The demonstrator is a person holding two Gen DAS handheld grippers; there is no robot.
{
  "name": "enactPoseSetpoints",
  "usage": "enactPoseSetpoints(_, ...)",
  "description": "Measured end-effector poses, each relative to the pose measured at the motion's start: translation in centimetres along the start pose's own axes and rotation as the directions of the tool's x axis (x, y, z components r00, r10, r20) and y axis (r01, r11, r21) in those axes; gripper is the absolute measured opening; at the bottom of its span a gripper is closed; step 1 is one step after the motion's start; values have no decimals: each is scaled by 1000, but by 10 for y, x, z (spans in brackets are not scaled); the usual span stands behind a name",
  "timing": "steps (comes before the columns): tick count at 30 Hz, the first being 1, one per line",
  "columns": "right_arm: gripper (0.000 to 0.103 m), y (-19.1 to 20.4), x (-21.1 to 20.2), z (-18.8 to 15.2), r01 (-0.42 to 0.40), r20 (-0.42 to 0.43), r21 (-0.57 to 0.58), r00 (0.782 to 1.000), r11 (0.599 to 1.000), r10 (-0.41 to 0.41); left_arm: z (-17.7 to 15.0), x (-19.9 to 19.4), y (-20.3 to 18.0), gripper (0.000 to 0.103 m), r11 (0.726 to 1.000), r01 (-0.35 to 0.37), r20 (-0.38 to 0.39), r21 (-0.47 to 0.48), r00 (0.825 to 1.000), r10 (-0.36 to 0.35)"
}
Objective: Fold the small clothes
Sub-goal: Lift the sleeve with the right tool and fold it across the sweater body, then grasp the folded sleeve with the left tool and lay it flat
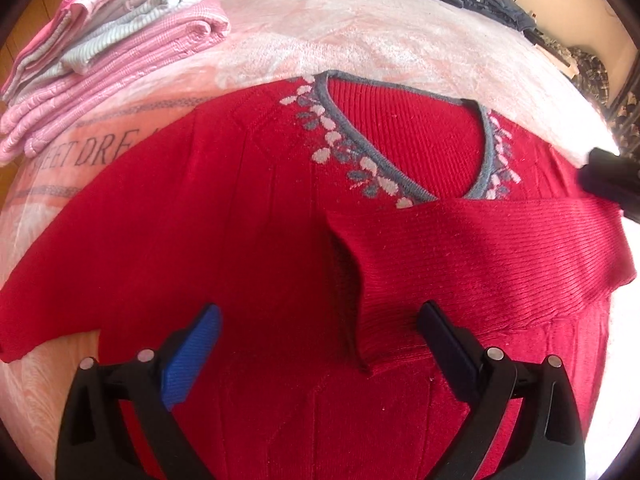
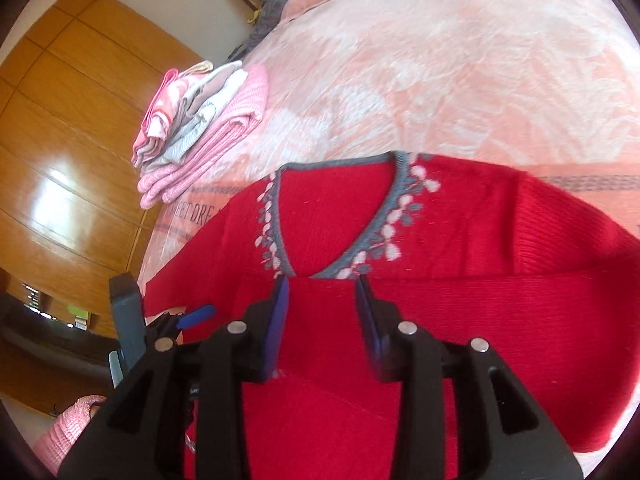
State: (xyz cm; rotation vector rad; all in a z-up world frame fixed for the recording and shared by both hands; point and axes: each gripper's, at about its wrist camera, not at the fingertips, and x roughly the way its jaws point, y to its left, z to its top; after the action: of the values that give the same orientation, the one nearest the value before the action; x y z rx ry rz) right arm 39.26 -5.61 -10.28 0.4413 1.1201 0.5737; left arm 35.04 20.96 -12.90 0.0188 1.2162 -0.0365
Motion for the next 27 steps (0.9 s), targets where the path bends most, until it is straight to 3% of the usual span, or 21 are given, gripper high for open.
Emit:
enactPoseSetpoints(4, 35, -36, -46, -13, 16, 57, 38, 998, 999, -18, 3, -2, 2, 99, 1000, 7, -6, -15, 1000, -7)
enactPoseSetpoints(8, 36, -67, -79, -28, 58, 84, 74, 994, 996, -64, 15, -20, 11, 99, 1000, 22, 45, -11, 999, -22)
enactPoseSetpoints(14, 36, -101, -100, -41, 76, 101, 147, 991, 986, -92, 20, 7, 15, 99, 990, 111, -80, -89, 990, -119)
enactPoseSetpoints(17, 36, -106, -101, -46, 87, 93, 144, 991, 986, -101, 18, 11, 4, 97, 995, 83, -65, -63, 994, -87)
enactPoseSetpoints(20, 41, -107, -101, -49, 99, 86, 139, 990, 985, -112, 19, 3, -6, 69, 996, 76, -15, -46, 997, -77)
enactPoseSetpoints(22, 41, -109, -99, -49, 105, 86, 146, 989, 984, -119, 20, -3, -8, 34, 992, 122, 7, -39, 992, -122)
enactPoseSetpoints(23, 41, -111, -99, -49, 104, 89, 154, 989, 983, -119, 20, -5, -9, 28, 990, 135, 10, -42, 991, -135)
enactPoseSetpoints(25, 41, -112, -99, -49, 104, 90, 161, 989, 981, -120, 19, -10, -5, 3, 986, 160, 40, -54, 987, -158)
enactPoseSetpoints(27, 41, -112, -98, -49, 110, 92, 158, 988, 981, -126, 19, -15, 0, 3, 979, 194, 68, -60, 979, -190)
